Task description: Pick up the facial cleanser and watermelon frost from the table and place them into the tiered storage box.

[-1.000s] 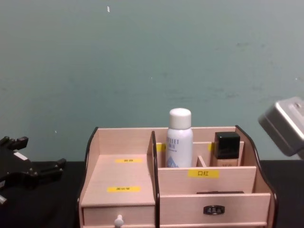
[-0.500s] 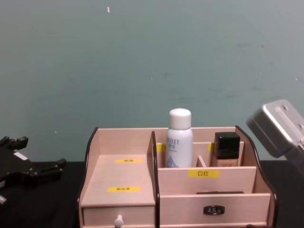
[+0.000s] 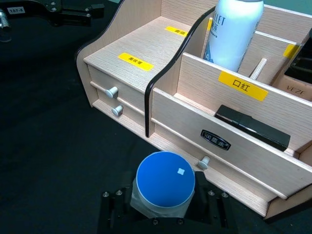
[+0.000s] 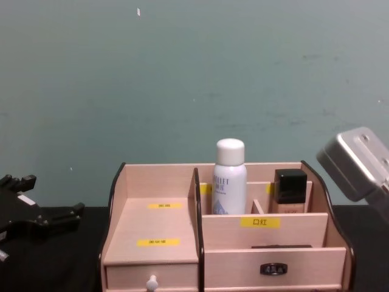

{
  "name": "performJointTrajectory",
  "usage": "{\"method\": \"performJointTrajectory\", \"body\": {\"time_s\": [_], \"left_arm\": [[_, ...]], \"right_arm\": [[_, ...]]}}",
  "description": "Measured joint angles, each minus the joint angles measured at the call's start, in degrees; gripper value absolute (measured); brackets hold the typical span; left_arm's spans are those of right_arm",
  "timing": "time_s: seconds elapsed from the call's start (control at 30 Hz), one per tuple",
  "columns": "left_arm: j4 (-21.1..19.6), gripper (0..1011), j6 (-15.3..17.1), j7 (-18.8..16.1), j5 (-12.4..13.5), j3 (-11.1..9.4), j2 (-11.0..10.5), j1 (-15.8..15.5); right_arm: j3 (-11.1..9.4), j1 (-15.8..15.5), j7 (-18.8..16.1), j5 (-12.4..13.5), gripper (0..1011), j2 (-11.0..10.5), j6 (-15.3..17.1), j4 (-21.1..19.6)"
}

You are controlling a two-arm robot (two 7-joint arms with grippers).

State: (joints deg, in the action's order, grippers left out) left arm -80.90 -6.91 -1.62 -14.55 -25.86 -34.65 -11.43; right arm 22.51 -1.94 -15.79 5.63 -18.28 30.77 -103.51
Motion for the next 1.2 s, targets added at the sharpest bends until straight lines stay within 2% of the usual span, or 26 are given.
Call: {"method": "performJointTrajectory", "body": {"time_s": [0.03,0.17,0.73,0.87,1.2], "left_arm": [[0.0,1010,0.0,0.0,0.0,0.0,0.0,0.0],[0.0,1009,0.0,0.0,0.0,0.0,0.0,0.0],[0.0,1010,0.0,0.0,0.0,0.0,0.0,0.0],[0.0,1010,0.0,0.0,0.0,0.0,0.0,0.0],[0.0,1009,0.0,0.0,0.0,0.0,0.0,0.0]], "right_arm": [[0.0,0.0,0.01,0.01,787,0.0,0.0,-0.01],[0.01,-0.01,0.03,0.06,705,-0.01,0.01,-0.05],[0.01,-0.05,0.08,0.17,704,-0.04,0.05,-0.07],[-0.55,-0.44,-0.83,0.14,704,0.21,-0.4,-0.17],[-1.0,-0.86,-3.1,0.59,704,-0.51,-1.24,-3.36]]}}
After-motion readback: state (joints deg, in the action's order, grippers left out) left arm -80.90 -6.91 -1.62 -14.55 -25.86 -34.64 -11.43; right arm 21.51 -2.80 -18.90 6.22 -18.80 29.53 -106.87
